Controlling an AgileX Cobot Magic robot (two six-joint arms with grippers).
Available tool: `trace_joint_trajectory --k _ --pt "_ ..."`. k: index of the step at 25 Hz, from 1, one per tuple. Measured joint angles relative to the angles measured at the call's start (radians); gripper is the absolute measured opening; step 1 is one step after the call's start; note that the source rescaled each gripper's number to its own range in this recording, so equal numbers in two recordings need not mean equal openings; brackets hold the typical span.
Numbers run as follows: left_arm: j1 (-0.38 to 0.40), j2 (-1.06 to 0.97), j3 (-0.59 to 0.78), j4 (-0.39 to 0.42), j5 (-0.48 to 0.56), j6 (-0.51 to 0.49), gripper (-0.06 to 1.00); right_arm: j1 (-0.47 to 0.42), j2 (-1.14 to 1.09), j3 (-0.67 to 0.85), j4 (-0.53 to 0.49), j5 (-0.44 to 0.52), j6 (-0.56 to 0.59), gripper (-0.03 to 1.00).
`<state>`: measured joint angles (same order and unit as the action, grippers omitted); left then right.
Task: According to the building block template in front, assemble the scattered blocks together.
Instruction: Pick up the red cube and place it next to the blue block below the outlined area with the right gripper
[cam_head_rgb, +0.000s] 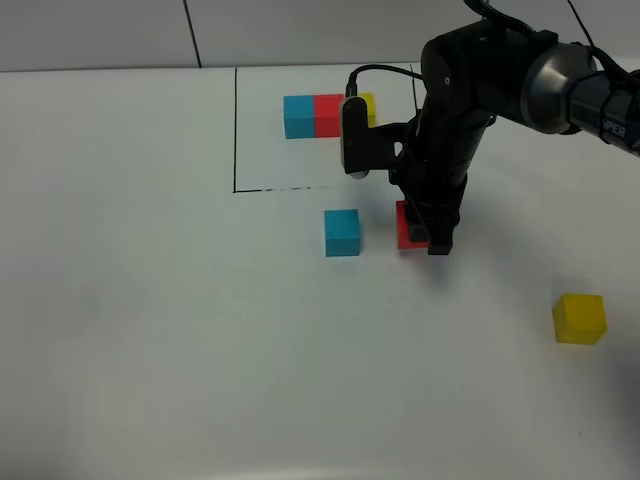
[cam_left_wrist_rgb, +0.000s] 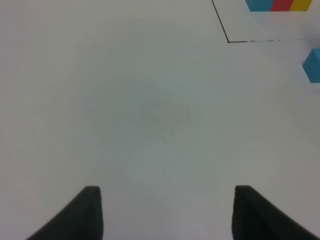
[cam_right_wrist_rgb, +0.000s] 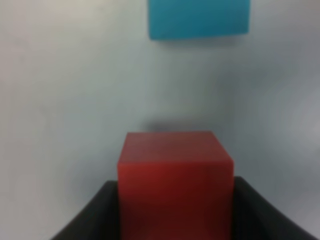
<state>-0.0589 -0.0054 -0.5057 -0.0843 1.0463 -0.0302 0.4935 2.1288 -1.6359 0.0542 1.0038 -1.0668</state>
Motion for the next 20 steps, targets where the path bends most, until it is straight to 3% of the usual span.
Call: trace_joint_trajectory --k 9,20 --pt "0.0 0.0 0.0 0.0 0.0 0.0 0.26 0.0 0.087 -0.073 0.022 0.032 -0.002 0.02" --pt "0.0 0.0 0.0 0.0 0.0 0.0 0.26 0.021 0.12 -0.078 0.024 -0.045 -0.003 0.02"
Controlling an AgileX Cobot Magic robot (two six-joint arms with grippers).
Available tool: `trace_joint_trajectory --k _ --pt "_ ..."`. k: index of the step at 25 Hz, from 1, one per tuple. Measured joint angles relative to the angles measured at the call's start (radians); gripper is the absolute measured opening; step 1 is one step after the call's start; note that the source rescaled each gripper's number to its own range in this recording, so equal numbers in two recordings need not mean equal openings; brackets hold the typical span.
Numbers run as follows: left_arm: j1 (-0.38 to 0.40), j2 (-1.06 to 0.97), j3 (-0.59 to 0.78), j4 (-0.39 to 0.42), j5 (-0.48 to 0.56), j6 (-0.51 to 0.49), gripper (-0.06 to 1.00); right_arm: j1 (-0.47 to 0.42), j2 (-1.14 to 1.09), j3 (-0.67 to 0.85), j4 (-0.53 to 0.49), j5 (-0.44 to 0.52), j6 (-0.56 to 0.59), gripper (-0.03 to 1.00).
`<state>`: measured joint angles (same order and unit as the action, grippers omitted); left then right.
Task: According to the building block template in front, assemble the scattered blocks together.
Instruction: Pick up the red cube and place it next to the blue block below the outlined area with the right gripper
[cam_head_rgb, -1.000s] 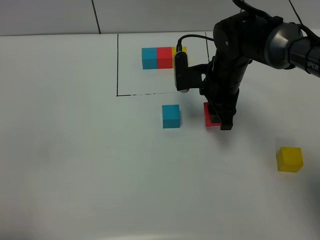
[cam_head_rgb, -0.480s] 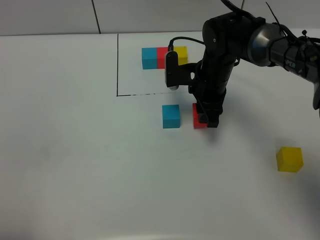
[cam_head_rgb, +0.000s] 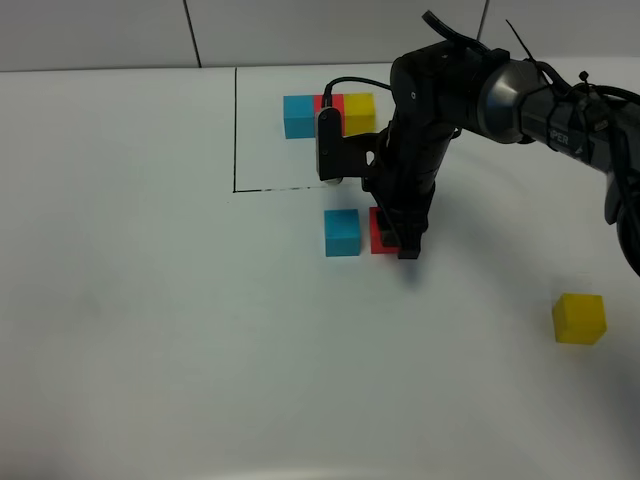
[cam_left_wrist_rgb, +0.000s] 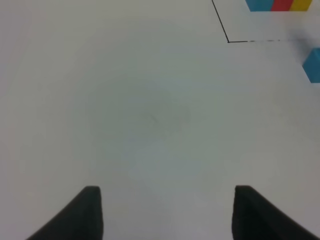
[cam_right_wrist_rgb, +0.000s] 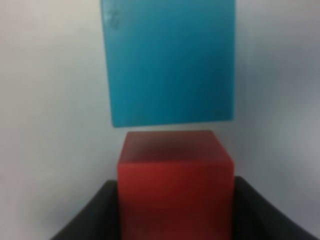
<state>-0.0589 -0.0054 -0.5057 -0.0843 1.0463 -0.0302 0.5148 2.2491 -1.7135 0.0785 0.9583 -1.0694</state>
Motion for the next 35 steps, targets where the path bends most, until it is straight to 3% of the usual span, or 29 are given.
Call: trace_joint_trajectory --k 35 --pt "0.0 0.0 0.0 0.0 0.0 0.0 0.26 0.033 0.015 -0.01 -0.003 -0.037 -0.015 0.02"
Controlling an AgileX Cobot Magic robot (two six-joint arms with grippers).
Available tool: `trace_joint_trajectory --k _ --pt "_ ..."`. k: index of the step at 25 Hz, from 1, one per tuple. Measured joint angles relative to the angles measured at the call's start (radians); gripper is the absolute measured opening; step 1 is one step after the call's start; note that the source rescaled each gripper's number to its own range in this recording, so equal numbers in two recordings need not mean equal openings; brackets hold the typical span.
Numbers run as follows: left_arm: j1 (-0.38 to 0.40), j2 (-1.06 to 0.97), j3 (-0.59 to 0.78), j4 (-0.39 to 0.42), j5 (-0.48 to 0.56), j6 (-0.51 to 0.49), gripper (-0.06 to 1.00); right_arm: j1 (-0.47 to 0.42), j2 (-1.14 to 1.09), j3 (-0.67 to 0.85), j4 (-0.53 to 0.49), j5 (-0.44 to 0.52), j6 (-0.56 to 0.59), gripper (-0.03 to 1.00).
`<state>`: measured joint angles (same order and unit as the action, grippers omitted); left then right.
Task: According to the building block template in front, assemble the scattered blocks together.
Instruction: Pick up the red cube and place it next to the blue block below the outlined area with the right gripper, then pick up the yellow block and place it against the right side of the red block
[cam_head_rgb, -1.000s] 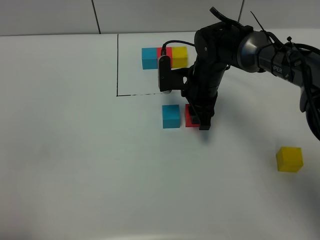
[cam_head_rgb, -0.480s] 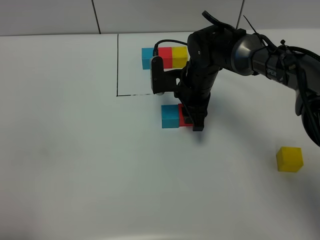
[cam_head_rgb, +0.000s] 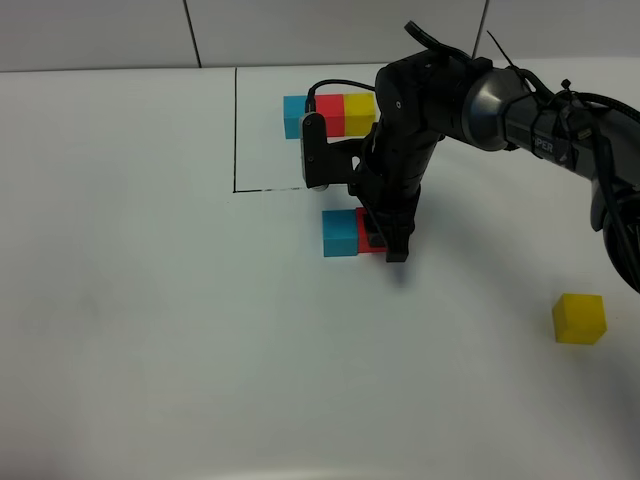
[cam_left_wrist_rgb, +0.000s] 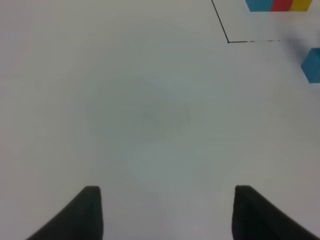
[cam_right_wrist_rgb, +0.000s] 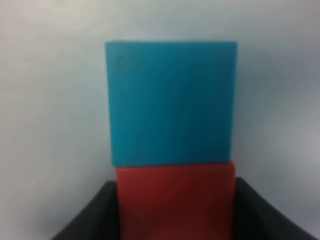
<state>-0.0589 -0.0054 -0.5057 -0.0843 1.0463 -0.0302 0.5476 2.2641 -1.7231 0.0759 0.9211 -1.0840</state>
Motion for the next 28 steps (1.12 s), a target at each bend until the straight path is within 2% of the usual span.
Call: trace_joint_trajectory --k 5,7,9,11,13,15,20,23,28 --pt "0.0 0.0 0.0 0.0 0.0 0.0 0.26 0.0 0.0 0.0 0.0 0.0 0.0 0.02" --pt "0.0 0.0 0.0 0.0 0.0 0.0 0.26 0.0 0.002 0.0 0.01 -0.005 0.0 0.1" --pt "0.0 0.0 0.0 0.0 0.0 0.0 0.26 0.001 0.007 0.001 0.015 -0.003 0.0 0.29" --pt "0.0 0.0 0.0 0.0 0.0 0.0 0.26 0.001 0.003 0.001 0.012 -0.003 0.011 0.58" --pt "0.0 0.0 0.0 0.0 0.0 0.0 0.26 -0.003 -0.016 0.001 -0.006 0.002 0.057 0.82" --pt "0.0 0.0 0.0 0.0 0.0 0.0 0.26 -0.014 -0.041 0.001 -0.033 0.014 0.115 0.94" --pt "0.0 0.0 0.0 0.0 0.0 0.0 0.26 -0.075 -0.162 0.091 -0.076 0.021 0.285 0.99" --pt "0.0 0.0 0.0 0.0 0.0 0.0 0.26 -0.131 -0.271 0.248 -0.076 -0.034 0.397 0.99" --pt "0.0 0.0 0.0 0.0 0.0 0.0 0.26 -0.246 -0.506 0.572 -0.076 -0.16 0.681 0.99"
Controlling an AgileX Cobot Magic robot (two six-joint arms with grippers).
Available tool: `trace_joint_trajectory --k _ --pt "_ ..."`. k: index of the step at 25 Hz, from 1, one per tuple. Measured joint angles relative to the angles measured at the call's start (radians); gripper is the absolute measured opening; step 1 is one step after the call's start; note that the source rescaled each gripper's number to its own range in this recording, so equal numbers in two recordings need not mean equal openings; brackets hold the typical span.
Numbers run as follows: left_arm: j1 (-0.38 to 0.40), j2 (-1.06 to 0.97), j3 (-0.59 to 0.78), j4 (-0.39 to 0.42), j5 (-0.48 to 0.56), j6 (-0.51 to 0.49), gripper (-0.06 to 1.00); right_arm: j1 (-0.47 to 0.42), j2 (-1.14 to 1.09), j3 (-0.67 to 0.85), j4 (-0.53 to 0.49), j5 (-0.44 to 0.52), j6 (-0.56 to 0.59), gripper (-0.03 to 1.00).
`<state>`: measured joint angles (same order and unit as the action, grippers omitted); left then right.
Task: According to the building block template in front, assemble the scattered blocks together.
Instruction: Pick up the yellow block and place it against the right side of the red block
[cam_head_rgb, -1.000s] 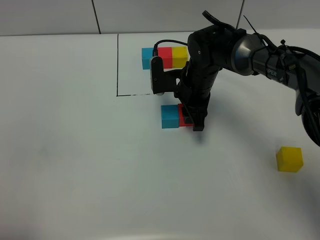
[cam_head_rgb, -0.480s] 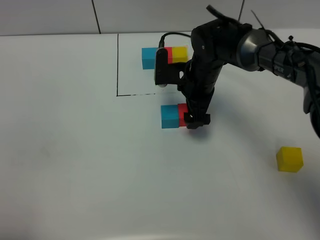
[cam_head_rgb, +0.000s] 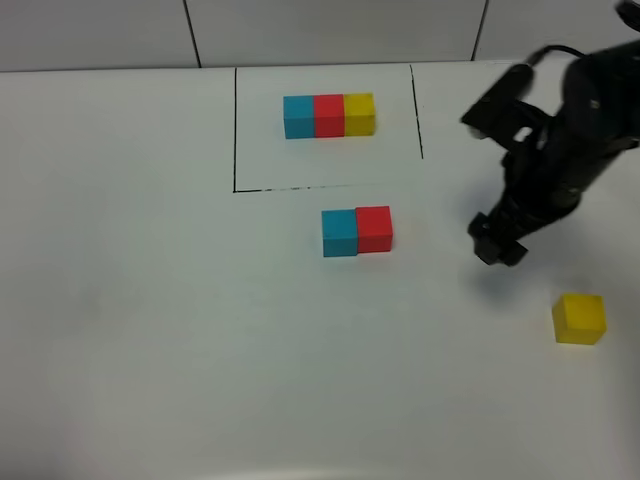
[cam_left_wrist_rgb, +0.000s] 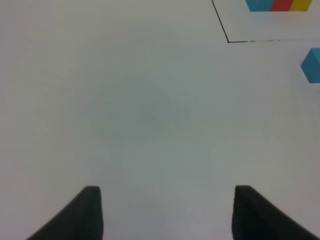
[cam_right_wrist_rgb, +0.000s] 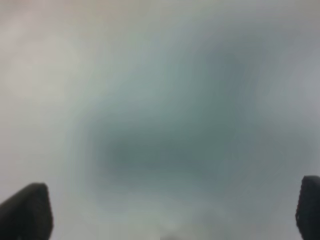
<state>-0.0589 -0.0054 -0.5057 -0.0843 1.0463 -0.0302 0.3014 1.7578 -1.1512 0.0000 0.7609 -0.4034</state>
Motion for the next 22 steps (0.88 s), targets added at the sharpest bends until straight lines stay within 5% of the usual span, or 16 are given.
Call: trace_joint_trajectory --k 8,22 --pt "0.0 0.0 0.0 0.0 0.0 0.0 0.26 -0.178 -0.136 0.283 0.057 -0.036 0.331 1.0" --pt "0.0 0.0 0.0 0.0 0.0 0.0 0.26 -0.195 -0.031 0.358 0.208 -0.185 0.418 0.85"
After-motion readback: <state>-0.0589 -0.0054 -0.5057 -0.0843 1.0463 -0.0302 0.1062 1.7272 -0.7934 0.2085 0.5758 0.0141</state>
